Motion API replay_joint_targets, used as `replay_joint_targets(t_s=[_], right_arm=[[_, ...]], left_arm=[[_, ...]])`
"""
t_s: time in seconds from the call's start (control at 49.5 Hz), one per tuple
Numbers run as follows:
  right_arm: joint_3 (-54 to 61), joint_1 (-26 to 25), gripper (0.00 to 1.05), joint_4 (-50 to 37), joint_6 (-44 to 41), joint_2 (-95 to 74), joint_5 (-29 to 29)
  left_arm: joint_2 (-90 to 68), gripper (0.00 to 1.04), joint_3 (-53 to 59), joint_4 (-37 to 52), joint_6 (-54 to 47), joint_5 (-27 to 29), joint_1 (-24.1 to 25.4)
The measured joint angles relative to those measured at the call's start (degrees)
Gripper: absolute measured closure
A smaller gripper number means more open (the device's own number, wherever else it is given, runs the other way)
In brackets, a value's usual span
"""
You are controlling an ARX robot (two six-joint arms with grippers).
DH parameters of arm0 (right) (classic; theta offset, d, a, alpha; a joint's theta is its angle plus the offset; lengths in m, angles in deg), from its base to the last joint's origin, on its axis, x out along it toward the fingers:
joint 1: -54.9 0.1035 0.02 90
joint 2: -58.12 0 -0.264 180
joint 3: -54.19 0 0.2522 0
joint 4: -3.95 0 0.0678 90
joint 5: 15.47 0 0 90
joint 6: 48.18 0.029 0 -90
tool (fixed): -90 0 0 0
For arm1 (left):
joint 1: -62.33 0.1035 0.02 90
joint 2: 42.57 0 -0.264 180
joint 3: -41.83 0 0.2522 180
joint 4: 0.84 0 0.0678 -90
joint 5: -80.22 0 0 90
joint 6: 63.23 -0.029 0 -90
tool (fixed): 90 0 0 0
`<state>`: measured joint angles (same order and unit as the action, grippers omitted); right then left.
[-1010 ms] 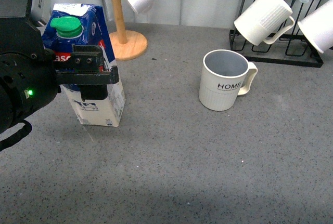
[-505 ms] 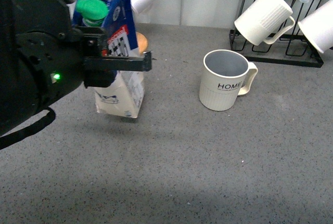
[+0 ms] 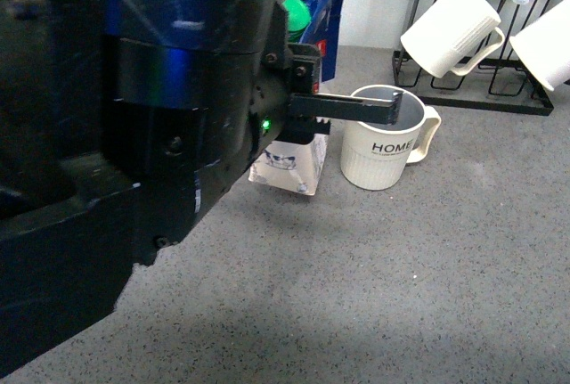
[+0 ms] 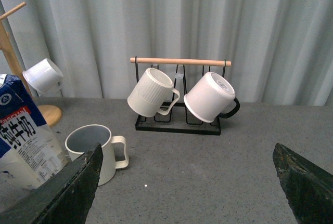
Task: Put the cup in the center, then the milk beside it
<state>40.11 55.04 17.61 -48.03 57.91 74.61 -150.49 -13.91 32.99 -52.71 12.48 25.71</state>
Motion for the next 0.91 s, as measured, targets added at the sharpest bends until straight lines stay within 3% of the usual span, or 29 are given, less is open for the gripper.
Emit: replay_joint_targets(t_s=[0.586, 0.909], right_arm=[[0.0, 0.0, 0.09, 0.0, 0.0, 0.0, 0.0], [0.0, 0.0, 0.09, 0.0, 0.0, 0.0, 0.0]], left_arm=[[-6.2, 0.98, -5.2, -0.1, -1.8, 1.7, -1.2], [-4.5, 0.35, -4.4, -0.3, -1.7, 1.4, -1.2]])
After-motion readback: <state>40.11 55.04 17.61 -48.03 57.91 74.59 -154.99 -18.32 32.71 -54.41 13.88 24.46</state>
